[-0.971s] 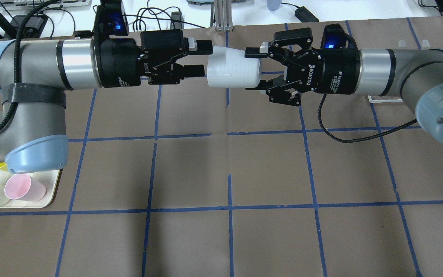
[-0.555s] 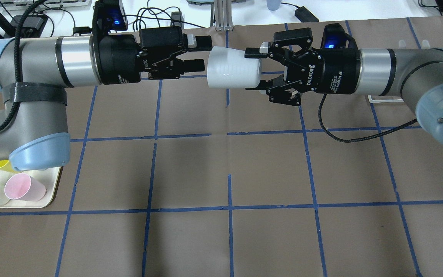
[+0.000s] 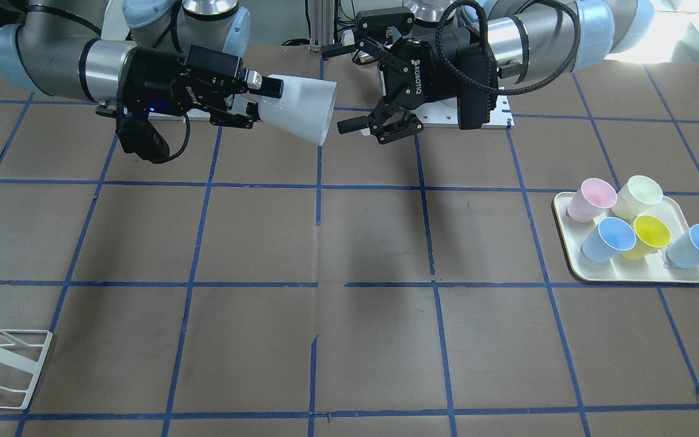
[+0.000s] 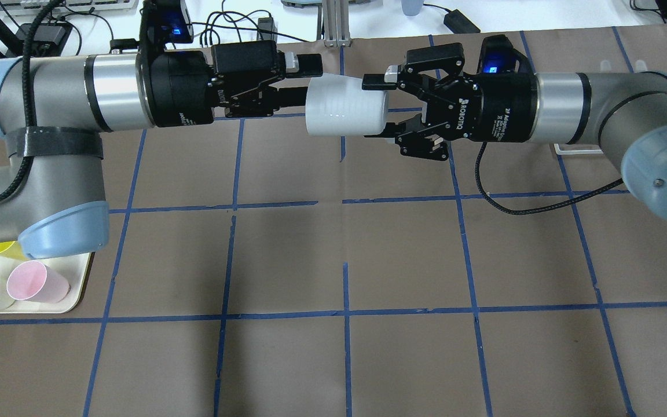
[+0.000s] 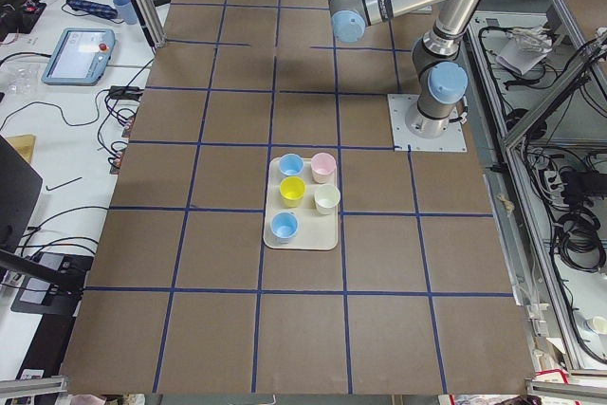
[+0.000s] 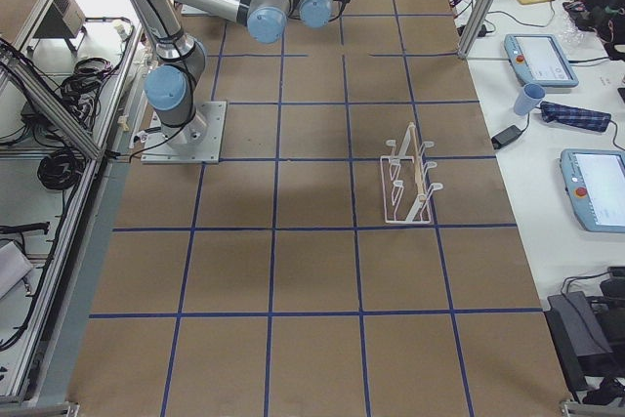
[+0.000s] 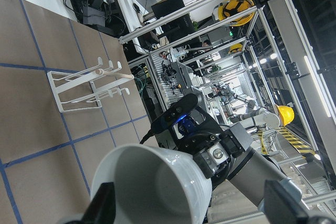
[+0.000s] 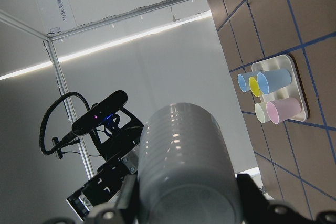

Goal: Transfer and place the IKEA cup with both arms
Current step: 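Close the left gripper on the cup's open end held by the right gripper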

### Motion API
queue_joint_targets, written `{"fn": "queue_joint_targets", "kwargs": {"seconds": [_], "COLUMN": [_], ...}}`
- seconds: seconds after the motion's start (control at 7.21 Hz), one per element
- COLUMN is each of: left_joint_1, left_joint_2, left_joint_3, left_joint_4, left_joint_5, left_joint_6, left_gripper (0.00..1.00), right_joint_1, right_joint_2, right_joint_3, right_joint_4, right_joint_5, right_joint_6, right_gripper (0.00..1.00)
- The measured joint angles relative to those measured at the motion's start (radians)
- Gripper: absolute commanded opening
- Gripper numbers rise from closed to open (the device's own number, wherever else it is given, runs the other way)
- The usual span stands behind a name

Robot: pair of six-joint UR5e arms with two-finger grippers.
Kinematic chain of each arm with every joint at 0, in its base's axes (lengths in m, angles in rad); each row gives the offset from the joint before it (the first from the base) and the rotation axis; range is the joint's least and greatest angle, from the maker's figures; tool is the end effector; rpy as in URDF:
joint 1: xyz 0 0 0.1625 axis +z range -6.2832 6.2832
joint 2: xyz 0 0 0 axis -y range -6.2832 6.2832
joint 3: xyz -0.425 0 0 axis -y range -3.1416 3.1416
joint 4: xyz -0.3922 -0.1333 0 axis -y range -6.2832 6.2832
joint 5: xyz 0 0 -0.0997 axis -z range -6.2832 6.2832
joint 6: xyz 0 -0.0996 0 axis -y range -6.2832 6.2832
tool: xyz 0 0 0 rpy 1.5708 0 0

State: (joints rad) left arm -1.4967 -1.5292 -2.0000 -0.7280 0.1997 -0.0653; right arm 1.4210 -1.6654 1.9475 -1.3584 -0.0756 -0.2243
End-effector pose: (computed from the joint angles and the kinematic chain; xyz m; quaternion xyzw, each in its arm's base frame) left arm -0.1974 -0.4595 0.4650 -0.0900 -0.7622 0.1774 0.6160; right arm 0.1672 -0.4507 0.4225 0.1398 0.7167 0.0538 0.6811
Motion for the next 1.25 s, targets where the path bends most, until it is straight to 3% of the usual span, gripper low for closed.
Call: {"fn": "queue_joint_targets", "kwargs": {"seconds": [0.56,0.97,1.11,1.25], "left_joint_1": [-0.021,-0.022,-0.022,-0.022], "left_joint_2": [0.0,0.004,0.007,0.008], "left_joint_3": [-0.001,-0.002,-0.002,-0.002], "left_joint_4": [0.01,0.022,0.022,0.022], "left_joint_5": [0.003,0.003,0.004,0.004], "left_joint_6": [-0.001,-0.002,-0.002,-0.001], "left_gripper": [0.4,0.18,0.03,0.0], "right_joint_1": [0.012,0.012,0.012,0.012], "right_joint_2": [-0.006,-0.009,-0.009,-0.01], "right_joint_3": [-0.006,-0.005,-0.005,-0.006], "right_joint_4": [-0.004,-0.004,-0.004,-0.004], "right_joint_5": [0.001,0.004,0.005,0.005], "right_joint_6": [-0.001,0.0,0.0,0.0], "right_gripper": [0.47,0.5,0.53,1.0]}}
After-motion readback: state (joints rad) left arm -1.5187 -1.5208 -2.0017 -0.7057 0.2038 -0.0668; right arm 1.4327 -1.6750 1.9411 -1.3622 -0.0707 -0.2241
